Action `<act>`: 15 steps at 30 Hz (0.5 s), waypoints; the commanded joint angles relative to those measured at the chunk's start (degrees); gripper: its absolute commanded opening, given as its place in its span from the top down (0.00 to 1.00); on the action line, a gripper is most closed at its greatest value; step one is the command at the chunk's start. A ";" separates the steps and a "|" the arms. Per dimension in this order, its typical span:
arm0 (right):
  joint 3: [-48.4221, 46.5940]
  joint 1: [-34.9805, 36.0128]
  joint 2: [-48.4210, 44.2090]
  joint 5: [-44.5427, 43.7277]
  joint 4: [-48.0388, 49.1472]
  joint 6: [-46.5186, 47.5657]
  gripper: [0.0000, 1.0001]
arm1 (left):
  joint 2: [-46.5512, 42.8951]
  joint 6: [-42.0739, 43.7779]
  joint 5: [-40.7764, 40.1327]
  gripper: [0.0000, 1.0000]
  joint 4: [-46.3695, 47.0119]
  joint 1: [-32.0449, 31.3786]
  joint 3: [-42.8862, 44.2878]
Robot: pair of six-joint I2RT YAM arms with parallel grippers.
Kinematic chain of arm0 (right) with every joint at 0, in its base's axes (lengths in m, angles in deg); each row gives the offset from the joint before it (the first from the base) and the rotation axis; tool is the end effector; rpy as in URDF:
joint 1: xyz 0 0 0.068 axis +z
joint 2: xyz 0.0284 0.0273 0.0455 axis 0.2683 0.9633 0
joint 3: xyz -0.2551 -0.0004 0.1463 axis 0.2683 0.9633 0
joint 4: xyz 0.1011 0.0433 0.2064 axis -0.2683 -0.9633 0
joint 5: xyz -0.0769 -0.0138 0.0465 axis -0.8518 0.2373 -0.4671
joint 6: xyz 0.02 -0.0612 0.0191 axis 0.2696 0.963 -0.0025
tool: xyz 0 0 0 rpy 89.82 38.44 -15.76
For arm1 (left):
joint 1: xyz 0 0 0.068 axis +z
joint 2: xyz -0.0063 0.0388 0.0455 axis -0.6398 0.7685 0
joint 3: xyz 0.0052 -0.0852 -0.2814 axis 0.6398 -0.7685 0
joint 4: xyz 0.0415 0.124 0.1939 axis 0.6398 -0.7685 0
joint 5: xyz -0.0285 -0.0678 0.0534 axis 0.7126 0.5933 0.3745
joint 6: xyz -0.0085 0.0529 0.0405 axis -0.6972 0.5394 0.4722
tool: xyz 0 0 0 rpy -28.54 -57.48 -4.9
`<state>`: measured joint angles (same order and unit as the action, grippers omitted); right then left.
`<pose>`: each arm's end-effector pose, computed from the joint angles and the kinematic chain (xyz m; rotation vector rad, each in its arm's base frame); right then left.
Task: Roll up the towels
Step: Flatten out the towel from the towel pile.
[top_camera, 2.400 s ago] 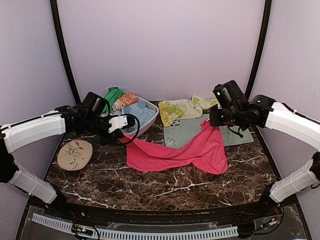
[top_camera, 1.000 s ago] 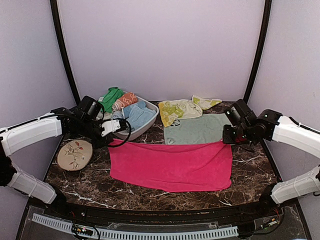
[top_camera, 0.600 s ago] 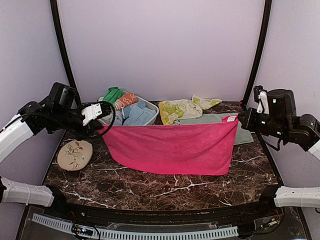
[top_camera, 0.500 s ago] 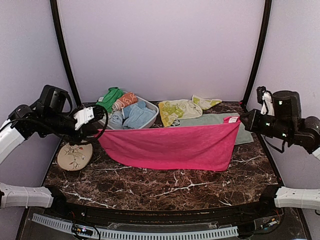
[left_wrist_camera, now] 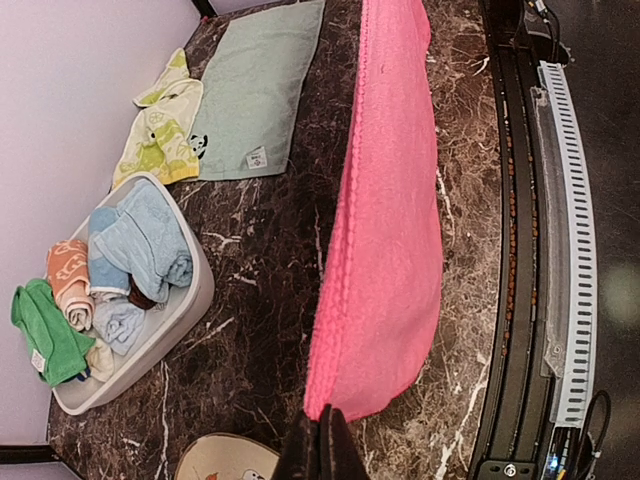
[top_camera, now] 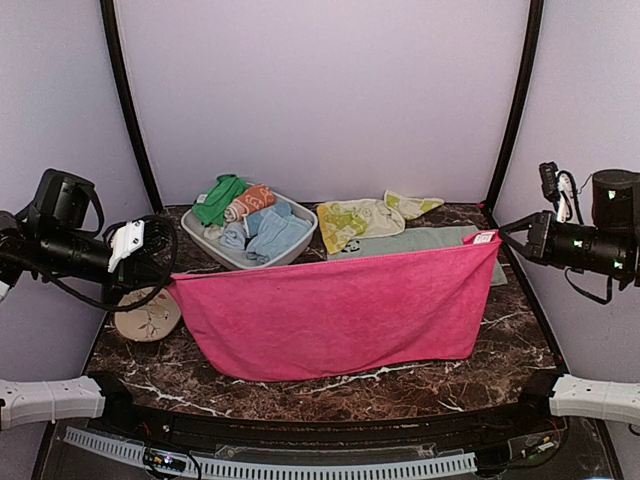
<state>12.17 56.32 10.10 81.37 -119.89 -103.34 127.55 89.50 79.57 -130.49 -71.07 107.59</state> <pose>0.0636 0.0445 0.4068 0.0319 2.0647 0.7172 0.0721 -0.0656 0.3921 1.4600 1.6589 -0.2950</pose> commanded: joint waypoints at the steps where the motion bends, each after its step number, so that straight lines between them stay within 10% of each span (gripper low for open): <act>1: 3.19 -0.20 -1.36 -0.17 -1.54 -2.27 1.00 | -0.57 -0.17 0.58 1.00 -3.43 0.40 -1.89; 15: 22.57 -0.37 12.62 -9.79 17.62 -0.89 1.00 | 15.01 -0.86 -19.31 1.00 33.42 0.40 -20.80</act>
<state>33.02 56.32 18.64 76.41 -112.64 -105.77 137.58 88.69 68.69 -111.72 -71.05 90.63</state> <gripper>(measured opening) 0.004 0.021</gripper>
